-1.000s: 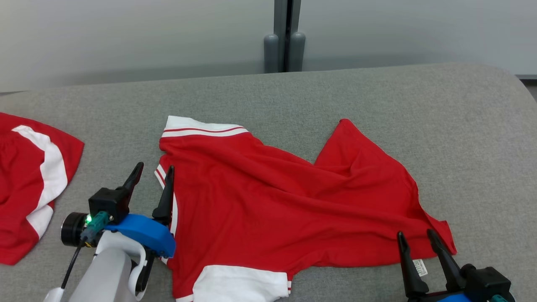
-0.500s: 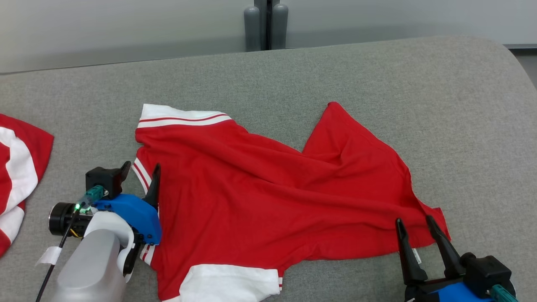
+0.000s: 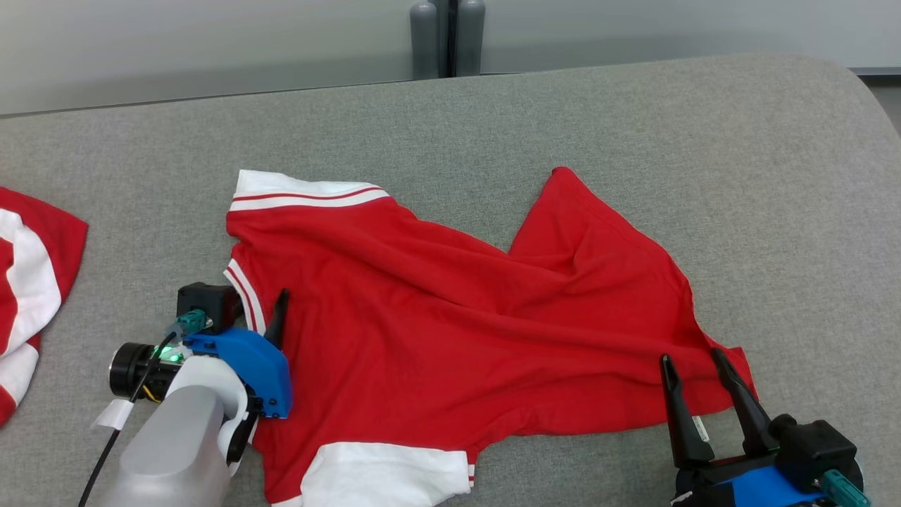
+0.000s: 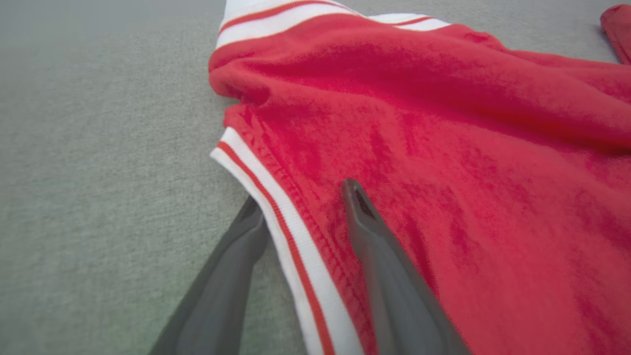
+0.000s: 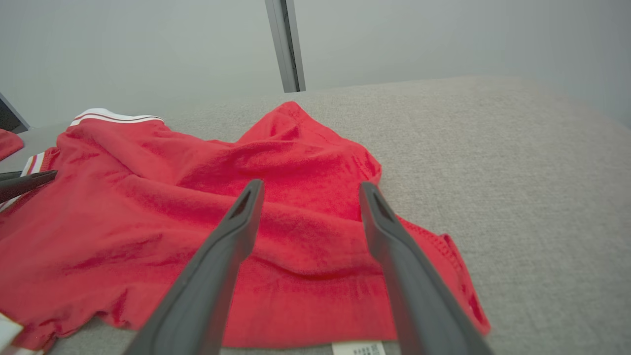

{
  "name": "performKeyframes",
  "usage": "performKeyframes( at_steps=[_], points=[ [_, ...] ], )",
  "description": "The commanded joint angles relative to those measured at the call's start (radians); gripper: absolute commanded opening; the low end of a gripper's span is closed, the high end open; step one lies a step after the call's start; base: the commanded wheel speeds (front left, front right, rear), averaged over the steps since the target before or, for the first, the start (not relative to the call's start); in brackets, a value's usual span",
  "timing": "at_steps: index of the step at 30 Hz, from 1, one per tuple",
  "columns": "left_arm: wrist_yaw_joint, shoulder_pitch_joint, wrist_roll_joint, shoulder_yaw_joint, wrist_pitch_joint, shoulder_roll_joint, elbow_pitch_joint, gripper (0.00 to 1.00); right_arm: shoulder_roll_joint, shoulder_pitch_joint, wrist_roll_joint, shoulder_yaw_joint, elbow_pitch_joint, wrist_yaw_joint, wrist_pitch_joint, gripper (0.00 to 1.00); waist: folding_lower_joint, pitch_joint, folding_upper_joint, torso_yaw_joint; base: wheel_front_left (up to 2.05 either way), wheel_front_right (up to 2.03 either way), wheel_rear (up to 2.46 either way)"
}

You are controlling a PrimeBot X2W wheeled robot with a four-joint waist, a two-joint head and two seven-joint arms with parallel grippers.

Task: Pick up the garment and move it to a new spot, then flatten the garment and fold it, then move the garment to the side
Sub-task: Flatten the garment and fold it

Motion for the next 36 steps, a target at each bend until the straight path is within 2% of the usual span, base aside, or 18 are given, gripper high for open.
performKeyframes(
  at_steps=[1, 5, 16, 17, 18, 19, 23, 30, 36],
  points=[
    [-0.002, -0.014, -0.006, -0.005, -0.002, 0.002, 0.003, 0.0, -0.002, -0.013, 0.0, 0.001, -0.005, 0.001, -0.006, 1.0, 0.0, 0.0, -0.0001, -0.001, 0.0, 0.0, 0.0],
    [-0.002, -0.05, -0.02, -0.048, -0.027, 0.009, -0.001, 0.0, -0.002, -0.009, -0.005, 0.001, -0.01, 0.001, -0.006, 1.0, 0.0, 0.002, -0.0001, 0.0, 0.0, 0.0, 0.0],
    [-0.002, -0.233, -0.06, -0.026, -0.083, 0.05, 0.006, 0.0, -0.006, -0.021, -0.019, -0.003, -0.029, 0.001, 0.005, 1.0, 0.0, 0.025, -0.0001, -0.016, 0.0, 0.0, 0.0],
    [-0.002, -0.234, -0.061, -0.029, -0.083, 0.052, 0.018, 0.09, -0.006, -0.019, -0.019, -0.001, -0.028, 0.001, 0.005, 1.0, 0.0, 0.024, -0.0001, -0.019, 0.0, 0.0, 0.0],
    [-0.002, -0.231, -0.063, -0.033, -0.084, 0.051, 0.031, 0.5, -0.005, -0.018, -0.018, 0.0, -0.027, 0.001, 0.005, 1.0, 0.0, 0.023, -0.0001, -0.022, 0.0, 0.0, 0.0],
    [-0.002, -0.224, -0.063, -0.034, -0.085, 0.05, 0.037, 1.0, -0.005, -0.016, -0.017, 0.0, -0.025, 0.001, 0.004, 1.0, 0.0, 0.02, -0.0001, -0.024, 0.0, 0.0, 0.0],
    [0.011, -0.179, -0.062, -0.002, -0.087, 0.057, 0.009, 1.0, -0.004, 0.0, -0.012, -0.009, -0.017, 0.001, 0.003, 1.0, 0.0, 0.0, -0.0001, -0.019, 0.0, 0.0, 0.0],
    [0.066, 0.04, 0.004, 0.136, -0.087, 0.078, -0.294, 1.0, -0.003, 0.026, -0.002, -0.02, -0.014, 0.001, 0.0, 1.0, 0.0, -0.049, -0.0001, 0.024, 0.0, 0.0, 0.0],
    [0.072, 0.218, 0.069, 0.219, -0.087, 0.05, -0.462, 1.0, -0.002, 0.042, -0.002, -0.012, -0.011, 0.001, -0.001, 1.0, 0.0, -0.08, -0.0001, 0.065, 0.0, 0.0, 0.0]
  ],
)
